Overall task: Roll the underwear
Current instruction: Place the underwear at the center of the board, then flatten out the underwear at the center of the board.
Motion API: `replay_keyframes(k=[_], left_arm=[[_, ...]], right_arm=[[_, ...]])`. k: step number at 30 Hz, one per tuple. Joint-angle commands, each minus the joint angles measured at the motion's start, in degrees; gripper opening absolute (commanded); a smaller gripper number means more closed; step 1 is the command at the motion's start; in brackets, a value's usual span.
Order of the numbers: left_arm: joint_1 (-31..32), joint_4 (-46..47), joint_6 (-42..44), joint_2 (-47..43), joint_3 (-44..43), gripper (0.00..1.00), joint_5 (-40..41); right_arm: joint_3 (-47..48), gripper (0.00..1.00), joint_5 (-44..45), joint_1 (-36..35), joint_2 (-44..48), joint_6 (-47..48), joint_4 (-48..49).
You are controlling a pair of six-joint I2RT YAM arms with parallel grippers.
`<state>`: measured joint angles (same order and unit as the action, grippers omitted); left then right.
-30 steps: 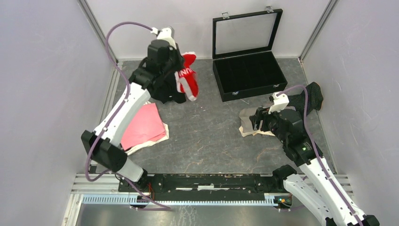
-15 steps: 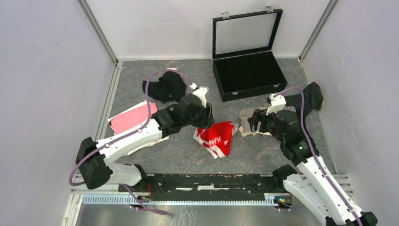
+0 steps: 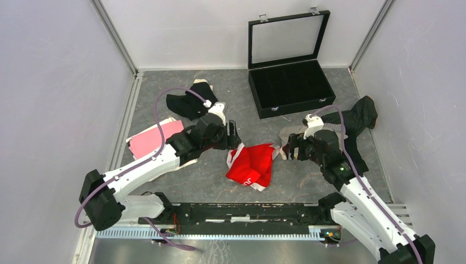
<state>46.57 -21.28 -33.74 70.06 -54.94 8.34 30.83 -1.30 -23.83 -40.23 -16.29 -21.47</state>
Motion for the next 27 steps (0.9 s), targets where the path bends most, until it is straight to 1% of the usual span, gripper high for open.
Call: replay_keyframes(k=[1,4,8,11,12,14,17,19,21,24,27], left_arm=[[4.25,-2.56,-4.98,-6.25,4.38,0.74,-0.35],[7.6,-3.38,-7.67,-10.28,8.61,0.74,1.51],[9.56,-2.38,-10.46,-11.29,13.72,0.74,2.24],[9.84,0.4,-9.41,-10.37,13.91,0.74,3.12],[9.85,1.38,-8.32,-9.79,13.09,0.74,3.67],[9.83,3.02,-5.24,-7.39,9.05,0.74,4.6],[10.23,3.55,0.84,-0.09,1.51,0.74,4.73],[11.71,3.58,4.21,4.79,-3.05,0.73,5.28],[13.38,3.17,7.04,9.84,-7.0,0.73,6.14],[15.74,2.12,9.64,17.74,-12.33,0.73,7.04],[17.62,1.2,10.92,25.28,-17.04,0.73,8.27]], right_arm=[[-1.73,0.85,-4.57,0.24,-1.49,-0.91,4.85],[-3.25,0.85,-7.69,0.18,-3.05,-1.29,7.54],[-4.65,0.85,-10.17,0.17,-6.03,-3.22,10.18],[-5.34,0.84,-10.38,0.17,-7.89,-4.75,12.22],[-5.21,0.83,-9.23,0.1,-8.27,-5.43,12.12],[-4.85,0.81,-5.75,0.16,-7.81,-6.48,11.13],[-4.17,0.81,4.47,0.18,-4.29,-7.73,7.45],[-3.49,0.81,10.67,0.23,-0.78,-7.51,4.37],[-2.39,0.82,14.97,0.18,2.25,-7.15,1.22],[-0.2,0.82,19.78,0.2,7.33,-7.05,-2.7],[1.99,0.82,21.92,0.19,11.98,-6.74,-4.5]])
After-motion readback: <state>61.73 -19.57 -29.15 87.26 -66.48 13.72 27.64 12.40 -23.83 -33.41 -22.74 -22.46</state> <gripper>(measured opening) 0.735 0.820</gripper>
